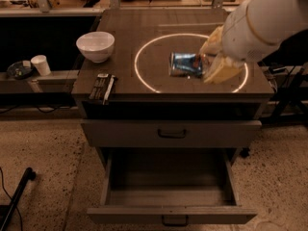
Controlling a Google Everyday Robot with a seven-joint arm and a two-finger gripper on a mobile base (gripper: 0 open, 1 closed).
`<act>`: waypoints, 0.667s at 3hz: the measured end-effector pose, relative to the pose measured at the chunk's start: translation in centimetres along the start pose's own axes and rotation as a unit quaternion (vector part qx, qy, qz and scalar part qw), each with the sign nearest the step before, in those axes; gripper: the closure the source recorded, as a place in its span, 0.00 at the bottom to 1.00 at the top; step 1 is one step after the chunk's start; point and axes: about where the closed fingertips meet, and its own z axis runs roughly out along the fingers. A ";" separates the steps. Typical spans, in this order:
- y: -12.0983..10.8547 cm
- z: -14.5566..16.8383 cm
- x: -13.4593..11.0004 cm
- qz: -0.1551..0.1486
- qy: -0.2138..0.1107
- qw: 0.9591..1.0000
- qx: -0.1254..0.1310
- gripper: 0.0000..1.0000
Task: Place redbull can into middle drawer
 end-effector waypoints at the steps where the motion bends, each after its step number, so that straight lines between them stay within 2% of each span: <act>1: 5.5 4.0 2.0 -0.014 0.034 0.998 -0.045 1.00; 2: 7.7 5.7 2.5 -0.017 0.048 0.996 -0.070 1.00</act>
Offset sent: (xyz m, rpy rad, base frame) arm -0.0272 -0.0034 -0.0652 -0.0870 0.0757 0.0188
